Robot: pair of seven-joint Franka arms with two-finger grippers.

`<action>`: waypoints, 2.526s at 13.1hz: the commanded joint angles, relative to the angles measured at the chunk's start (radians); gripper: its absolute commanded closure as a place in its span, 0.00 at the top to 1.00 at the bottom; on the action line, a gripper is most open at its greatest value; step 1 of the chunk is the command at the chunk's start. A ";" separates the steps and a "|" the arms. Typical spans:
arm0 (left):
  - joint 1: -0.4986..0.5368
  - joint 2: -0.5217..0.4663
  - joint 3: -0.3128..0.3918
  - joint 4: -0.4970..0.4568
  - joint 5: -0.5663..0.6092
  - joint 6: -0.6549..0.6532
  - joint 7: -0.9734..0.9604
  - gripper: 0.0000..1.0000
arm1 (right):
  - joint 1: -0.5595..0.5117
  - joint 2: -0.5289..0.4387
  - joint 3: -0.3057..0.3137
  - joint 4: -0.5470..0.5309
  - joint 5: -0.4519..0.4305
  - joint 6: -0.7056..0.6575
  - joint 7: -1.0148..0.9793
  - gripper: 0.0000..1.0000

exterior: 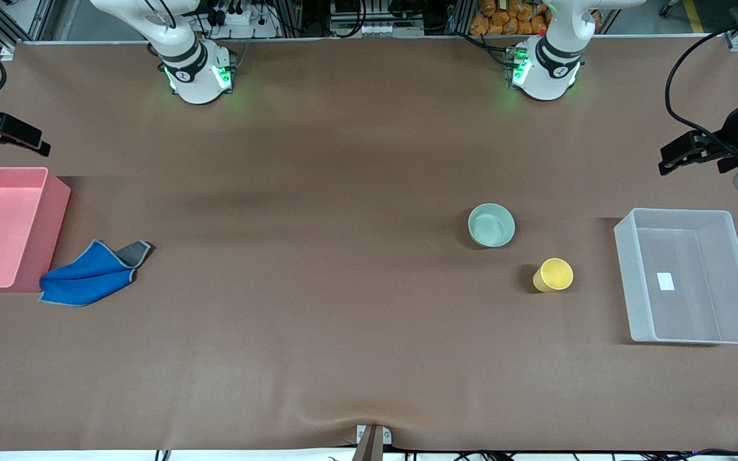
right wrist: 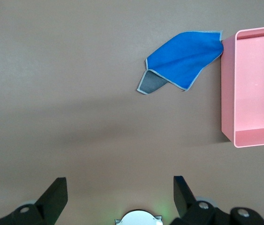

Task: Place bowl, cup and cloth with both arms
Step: 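Move the left gripper toward the green bowl while the right gripper reaches the cloth, then grasp the green bowl rim with the left gripper while the right gripper grasps the cloth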

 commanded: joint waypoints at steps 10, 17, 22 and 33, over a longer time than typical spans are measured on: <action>-0.003 0.043 -0.008 -0.052 -0.055 0.034 0.002 1.00 | 0.011 -0.005 0.001 -0.003 -0.012 -0.006 0.018 1.00; -0.007 0.033 -0.086 -0.284 -0.058 0.245 -0.112 1.00 | 0.010 -0.002 0.001 -0.019 -0.015 0.002 0.018 1.00; -0.009 0.047 -0.155 -0.495 -0.057 0.496 -0.224 1.00 | -0.002 0.055 -0.003 -0.017 -0.046 0.018 0.018 1.00; -0.087 0.217 -0.215 -0.736 -0.051 0.886 -0.435 0.98 | -0.045 0.360 -0.005 0.056 -0.046 0.152 0.021 1.00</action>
